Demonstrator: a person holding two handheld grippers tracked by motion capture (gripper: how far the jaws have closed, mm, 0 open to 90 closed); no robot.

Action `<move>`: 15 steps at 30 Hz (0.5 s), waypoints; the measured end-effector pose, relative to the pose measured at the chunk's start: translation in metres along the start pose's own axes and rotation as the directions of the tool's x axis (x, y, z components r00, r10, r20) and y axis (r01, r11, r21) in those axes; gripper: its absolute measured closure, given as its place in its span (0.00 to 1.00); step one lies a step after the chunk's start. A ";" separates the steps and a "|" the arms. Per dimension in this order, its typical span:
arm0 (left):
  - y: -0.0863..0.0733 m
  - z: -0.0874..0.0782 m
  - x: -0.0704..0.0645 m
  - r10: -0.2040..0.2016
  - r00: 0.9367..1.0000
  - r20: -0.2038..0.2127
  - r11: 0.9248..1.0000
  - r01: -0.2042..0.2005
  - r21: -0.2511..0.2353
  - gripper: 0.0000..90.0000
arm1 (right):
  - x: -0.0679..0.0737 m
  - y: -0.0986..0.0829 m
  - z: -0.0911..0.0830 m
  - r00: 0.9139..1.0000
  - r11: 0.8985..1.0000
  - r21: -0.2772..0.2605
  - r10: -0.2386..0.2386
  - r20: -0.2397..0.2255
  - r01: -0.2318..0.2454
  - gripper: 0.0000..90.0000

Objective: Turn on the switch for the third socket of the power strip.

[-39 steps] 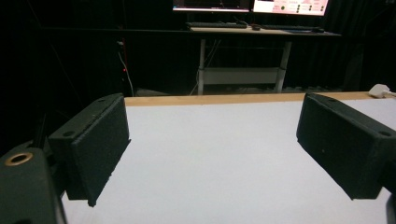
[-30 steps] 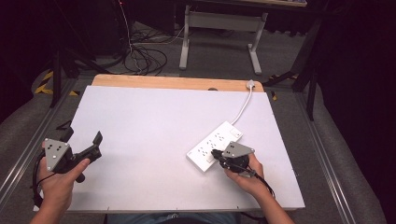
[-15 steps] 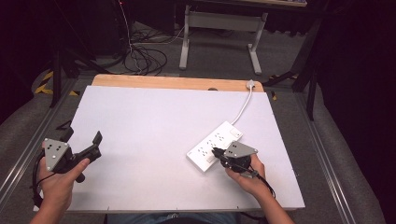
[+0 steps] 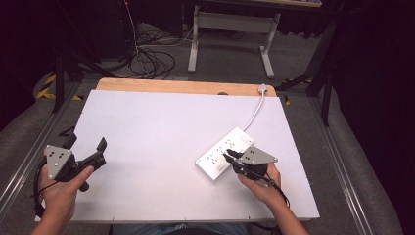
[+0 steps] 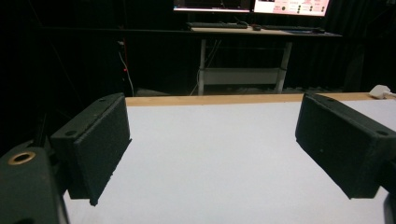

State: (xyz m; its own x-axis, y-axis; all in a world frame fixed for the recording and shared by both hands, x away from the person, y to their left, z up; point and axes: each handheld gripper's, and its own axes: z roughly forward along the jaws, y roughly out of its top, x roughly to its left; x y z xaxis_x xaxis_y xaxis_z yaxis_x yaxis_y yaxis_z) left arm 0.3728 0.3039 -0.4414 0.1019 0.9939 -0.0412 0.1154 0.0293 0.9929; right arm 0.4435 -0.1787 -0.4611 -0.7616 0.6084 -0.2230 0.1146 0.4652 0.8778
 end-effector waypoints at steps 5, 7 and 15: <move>0.000 0.000 0.000 -0.002 1.000 0.001 1.000 0.002 0.001 0.12 | -0.002 0.002 -0.004 1.000 0.999 -0.038 0.012 0.027 -0.011 0.84; 0.000 0.000 0.000 -0.002 1.000 0.001 1.000 0.002 0.001 0.12 | -0.003 0.003 -0.006 0.999 0.999 -0.051 0.015 0.037 -0.013 0.84; 0.000 0.000 0.000 -0.002 1.000 0.001 1.000 0.002 0.001 0.12 | -0.006 0.005 -0.011 0.996 0.995 -0.098 0.035 0.078 -0.027 0.79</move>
State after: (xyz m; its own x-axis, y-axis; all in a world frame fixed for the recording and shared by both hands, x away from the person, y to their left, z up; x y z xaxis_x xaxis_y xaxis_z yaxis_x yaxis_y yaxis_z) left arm 0.3726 0.3040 -0.4412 0.1023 0.9938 -0.0431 0.1165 0.0311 0.9927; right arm 0.4411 -0.1872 -0.4510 -0.7053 0.6724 -0.2247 0.0723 0.3835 0.9207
